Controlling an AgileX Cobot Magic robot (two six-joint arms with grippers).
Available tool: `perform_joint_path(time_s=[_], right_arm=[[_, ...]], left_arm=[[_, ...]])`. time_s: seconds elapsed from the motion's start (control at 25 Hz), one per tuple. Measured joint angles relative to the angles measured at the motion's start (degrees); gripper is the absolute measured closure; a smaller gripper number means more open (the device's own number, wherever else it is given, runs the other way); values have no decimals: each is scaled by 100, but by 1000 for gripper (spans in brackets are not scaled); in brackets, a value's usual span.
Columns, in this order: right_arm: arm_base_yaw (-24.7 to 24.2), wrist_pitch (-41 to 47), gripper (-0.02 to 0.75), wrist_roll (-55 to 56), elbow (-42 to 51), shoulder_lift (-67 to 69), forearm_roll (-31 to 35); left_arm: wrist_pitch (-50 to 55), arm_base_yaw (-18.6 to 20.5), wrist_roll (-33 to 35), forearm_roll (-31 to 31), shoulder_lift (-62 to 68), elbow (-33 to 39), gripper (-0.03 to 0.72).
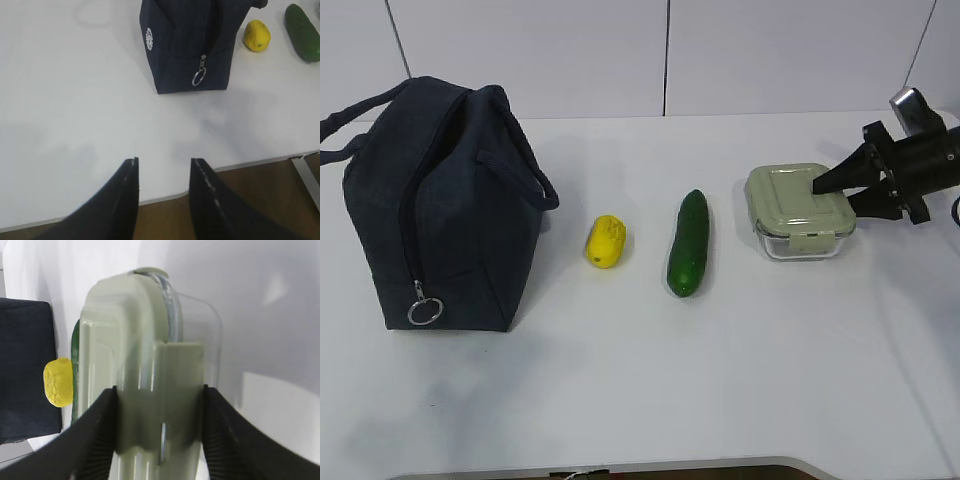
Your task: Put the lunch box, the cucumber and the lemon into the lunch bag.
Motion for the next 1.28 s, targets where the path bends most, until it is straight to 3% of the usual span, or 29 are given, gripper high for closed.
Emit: perform_joint_path(time_s=[0.72, 1.28], right_arm=[[415, -59, 367, 386, 0, -436, -53], [874, -26, 367, 571, 0, -1146, 487]], left_arm=[[0, 0, 0, 0, 0, 0, 451], [-39, 0, 0, -186, 0, 0, 454]])
